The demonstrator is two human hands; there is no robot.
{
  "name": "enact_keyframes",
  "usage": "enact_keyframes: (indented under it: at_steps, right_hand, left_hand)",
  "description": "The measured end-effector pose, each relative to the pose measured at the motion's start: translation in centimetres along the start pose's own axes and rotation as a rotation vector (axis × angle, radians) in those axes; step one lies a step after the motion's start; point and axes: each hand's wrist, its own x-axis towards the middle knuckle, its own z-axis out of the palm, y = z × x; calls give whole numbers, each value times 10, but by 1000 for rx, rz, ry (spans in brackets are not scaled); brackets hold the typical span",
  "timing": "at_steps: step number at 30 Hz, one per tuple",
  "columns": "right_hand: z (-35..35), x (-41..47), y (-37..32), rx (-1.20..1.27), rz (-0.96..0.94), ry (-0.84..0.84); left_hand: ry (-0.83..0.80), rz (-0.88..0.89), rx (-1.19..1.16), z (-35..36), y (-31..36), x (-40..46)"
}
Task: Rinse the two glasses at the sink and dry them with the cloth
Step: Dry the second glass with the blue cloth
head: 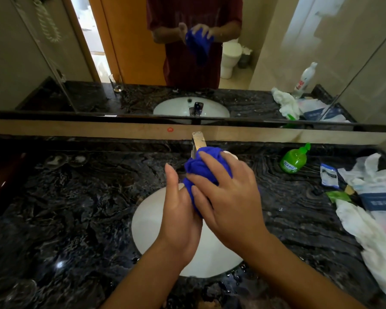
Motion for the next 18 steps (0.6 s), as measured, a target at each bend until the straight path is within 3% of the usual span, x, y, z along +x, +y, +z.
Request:
enact_keyframes:
  at_steps: [3,5,7,9,14,18]
  right_hand:
    - [-9,11,-3,25,52,-142]
    - [-21,28,1,139,192,-396]
    - [-35,42,13,445,351,-583]
    - [-45,49,22,807,492,-635]
    - [-25,31,21,1671,835,-357]
    - [-10,14,8,1897,999,-111]
  left_hand:
    - [78,12,53,-2,0,-2]
    - [103,7,95,-2,1,-3]
    - [94,13,81,-3,3,-5]
    - [85,29,43,-4,6,-5]
    - [151,35,-202,1,10,-2]
    - [157,-52,-341,3,9,0]
